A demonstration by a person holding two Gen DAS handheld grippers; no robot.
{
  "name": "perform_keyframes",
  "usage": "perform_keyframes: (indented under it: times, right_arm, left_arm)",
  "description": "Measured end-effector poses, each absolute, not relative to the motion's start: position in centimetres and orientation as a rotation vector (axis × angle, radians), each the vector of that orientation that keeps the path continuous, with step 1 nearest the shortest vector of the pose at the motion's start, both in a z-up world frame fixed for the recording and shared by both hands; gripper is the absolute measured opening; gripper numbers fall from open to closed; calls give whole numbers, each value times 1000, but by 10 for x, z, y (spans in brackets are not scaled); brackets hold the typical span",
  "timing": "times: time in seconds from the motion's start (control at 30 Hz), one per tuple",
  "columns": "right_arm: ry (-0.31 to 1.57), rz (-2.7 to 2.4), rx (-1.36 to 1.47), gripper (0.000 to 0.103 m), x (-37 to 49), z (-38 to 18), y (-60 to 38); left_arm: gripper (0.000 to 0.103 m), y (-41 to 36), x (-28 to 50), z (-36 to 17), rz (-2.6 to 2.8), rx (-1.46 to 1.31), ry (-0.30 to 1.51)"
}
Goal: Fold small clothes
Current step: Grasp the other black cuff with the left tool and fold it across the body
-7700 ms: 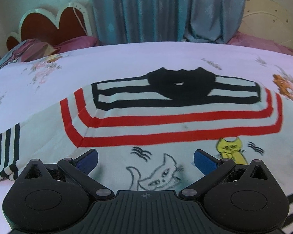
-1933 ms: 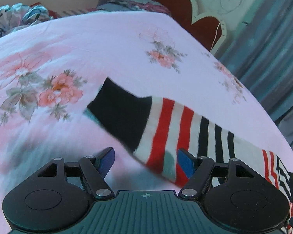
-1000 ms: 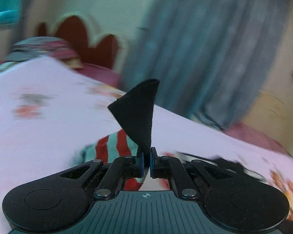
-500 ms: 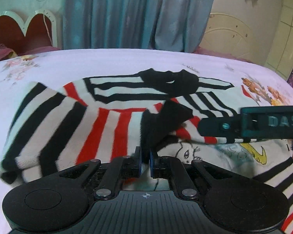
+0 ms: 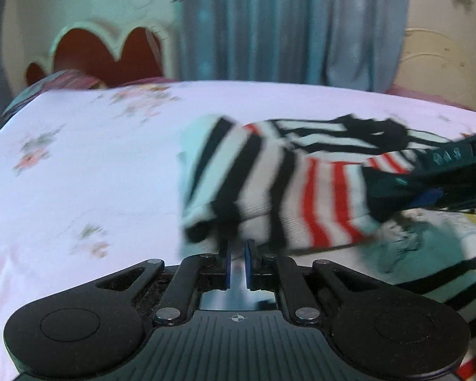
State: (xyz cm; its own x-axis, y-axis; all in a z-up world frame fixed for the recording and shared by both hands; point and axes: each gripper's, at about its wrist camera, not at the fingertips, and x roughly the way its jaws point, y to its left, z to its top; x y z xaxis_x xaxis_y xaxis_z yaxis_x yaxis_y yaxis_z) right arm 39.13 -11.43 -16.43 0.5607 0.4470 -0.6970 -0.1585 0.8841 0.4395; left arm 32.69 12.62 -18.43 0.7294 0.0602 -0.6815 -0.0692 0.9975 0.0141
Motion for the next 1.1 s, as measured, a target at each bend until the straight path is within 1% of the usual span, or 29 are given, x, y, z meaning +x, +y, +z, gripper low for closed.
perform_keyframes:
  times: [0.03, 0.07, 0.13, 0.17, 0.2, 0.23, 0.27, 0.3, 0.33, 0.37, 0.43, 0.47, 0.5, 0.53, 0.57, 0.6, 0.67, 0.73, 0.77, 0.83, 0.9, 0.97, 1.03, 1.1]
  right_arm:
    - [912, 347, 325, 16, 392, -165, -112]
    - [905, 340, 306, 12, 392, -165, -111]
    - [883, 336, 266, 8, 391, -161, -109]
    - [857, 340, 243, 8, 390, -156, -109]
    - [814, 344, 212, 7, 386, -147, -110]
    - [771, 341, 180, 7, 384, -138, -110]
    - [730, 337, 156, 7, 382, -129, -112]
    - [703, 334, 143, 7, 382, -121, -116]
    - [677, 328, 130, 7, 383, -113, -120]
    - [654, 320, 115, 7, 383, -107, -126]
    - [622, 298, 90, 7, 386, -97, -140]
    - [614, 283, 82, 7, 386, -95, -148]
    - [608, 259, 69, 7, 387, -95, -157]
    - [603, 233, 57, 7, 388, -95, -166]
    - [601, 203, 52, 7, 388, -97, -176]
    - [606, 172, 60, 7, 390, -100, -187]
    - [644, 134, 99, 7, 393, -110, -207]
    - [688, 105, 122, 7, 396, -125, -220]
    - [708, 93, 117, 7, 398, -133, -224]
    - [755, 79, 115, 7, 401, -148, -225]
    - [819, 86, 130, 12, 405, -161, -227]
    - [827, 95, 163, 22, 403, -163, -232]
    - [813, 105, 213, 24, 399, -158, -242]
    - [834, 105, 215, 20, 399, -160, -244]
  left_arm:
    - [8, 130, 327, -186, 85, -25, 756]
    - [8, 135, 328, -188, 99, -41, 766]
    - [8, 134, 331, -192, 101, -40, 778]
    - [8, 133, 334, -194, 104, -31, 775]
    - [12, 129, 336, -195, 105, -24, 770]
    - [29, 126, 339, -196, 105, -18, 767]
    - [42, 122, 343, -196, 102, -14, 762]
    - [70, 118, 347, -196, 106, -9, 756]
    - [83, 113, 350, -196, 116, -2, 739]
    - [85, 109, 351, -194, 119, 4, 718]
    - [85, 100, 356, -192, 101, 33, 684]
    - [83, 98, 360, -194, 100, 45, 682]
    - [80, 97, 365, -195, 97, 38, 690]
    - [70, 98, 367, -196, 92, 25, 697]
    - [66, 98, 371, -197, 84, 14, 707]
    - [65, 97, 372, -198, 83, 20, 706]
    - [55, 94, 373, -200, 75, 40, 697]
    - [33, 93, 373, -203, 56, 41, 700]
    - [30, 92, 373, -204, 48, 39, 701]
    - [26, 89, 370, -204, 54, 46, 689]
    - [26, 97, 366, -204, 57, -4, 694]
    - [25, 109, 368, -204, 63, -62, 710]
    - [25, 113, 373, -207, 65, -87, 725]
    - [25, 111, 374, -211, 66, -86, 733]
